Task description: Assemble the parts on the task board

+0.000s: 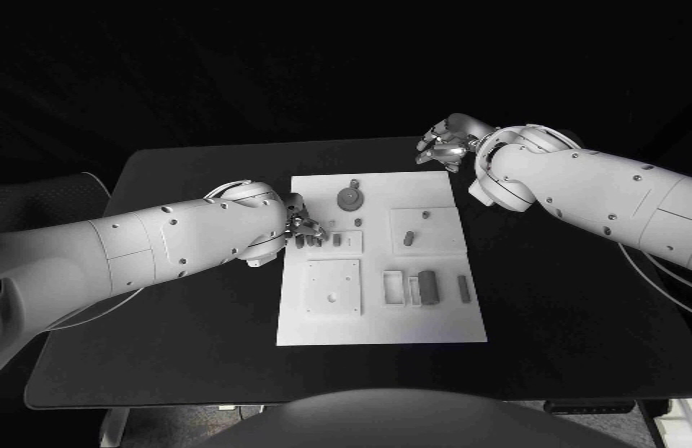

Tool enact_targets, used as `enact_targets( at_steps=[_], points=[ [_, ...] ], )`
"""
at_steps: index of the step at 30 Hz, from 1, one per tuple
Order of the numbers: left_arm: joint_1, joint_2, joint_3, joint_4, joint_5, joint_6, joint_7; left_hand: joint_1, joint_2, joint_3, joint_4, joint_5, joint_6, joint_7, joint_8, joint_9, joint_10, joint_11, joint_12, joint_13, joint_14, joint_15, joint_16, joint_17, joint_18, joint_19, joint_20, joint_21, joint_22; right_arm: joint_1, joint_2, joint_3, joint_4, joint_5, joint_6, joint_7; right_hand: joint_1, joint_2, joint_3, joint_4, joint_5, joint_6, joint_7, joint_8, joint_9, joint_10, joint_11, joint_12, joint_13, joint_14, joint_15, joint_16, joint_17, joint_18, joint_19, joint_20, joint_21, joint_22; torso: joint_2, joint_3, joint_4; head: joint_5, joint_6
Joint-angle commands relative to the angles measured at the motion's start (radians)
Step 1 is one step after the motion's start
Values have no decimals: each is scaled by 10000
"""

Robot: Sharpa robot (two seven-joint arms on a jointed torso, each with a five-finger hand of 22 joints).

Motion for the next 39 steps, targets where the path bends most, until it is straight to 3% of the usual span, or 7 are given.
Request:
enact_targets(
  at_steps=[1, 28, 30, 32, 39],
  points=[
    [2, 18, 5, 38, 110, -145, 170, 58, 20, -25, -55, 48, 8, 43, 50, -2, -73, -26, 38, -14, 4, -37, -44, 17, 522, -2, -46, -41, 166, -6, 3, 1, 4, -36, 135, 39, -101, 23, 65, -5, 47, 44, 118, 33, -15, -93, 0, 54, -14, -37, 24, 30, -16, 604, 26, -55, -66, 136, 0, 0, -1, 4, -3],
    [5, -60, 6, 21, 103, -335, 254, -1, -46, -108, -41, 7, 5, 44, 48, -7, -78, -24, 38, -22, 7, -36, -57, 12, 521, -5, -44, -51, 159, -16, -10, 2, 3, -36, 126, 43, -107, 19, 64, -3, 46, 40, 119, 33, -16, -94, 2, 56, -17, -38, 25, 30, -17, 604, 25, -55, -67, 136, 1, -7, 1, -5, 23],
    [7, -77, 6, 31, 132, -437, 309, -44, -142, -147, 1, -193, -9, 47, 39, -14, -89, -26, 31, -33, -2, -35, -73, 7, 531, -14, -52, -70, 150, -19, -10, 2, 3, -36, 125, 44, -108, 18, 63, -3, 46, 40, 119, 33, -16, -94, 2, 56, -17, -39, 25, 30, -17, 604, 25, -55, -67, 136, 0, -6, 2, -4, 28],
    [15, -97, 7, 37, 295, -590, 393, -108, -274, -198, 88, -667, -74, 68, 7, -31, -147, -15, 1, -56, -42, -19, -114, -7, 549, -52, -66, -114, 136, -22, -12, 2, 4, -36, 125, 44, -109, 17, 63, -3, 46, 40, 120, 33, -16, -94, 2, 56, -17, -39, 25, 30, -18, 604, 25, -55, -67, 136, -3, -5, 2, -3, 36],
    [27, -130, 8, 49, 616, -918, 563, -362, -359, -659, 130, -769, -327, 161, -94, -58, -334, 83, -49, -88, -201, 65, -209, -44, 604, -235, -107, -235, 130, -26, -9, 2, 6, -36, 126, 49, -113, 17, 62, -1, 45, 38, 120, 33, -17, -95, 2, 56, -18, -39, 26, 30, -18, 604, 25, -54, -67, 136, -1, -1, 1, 7, 60]
  ],
)
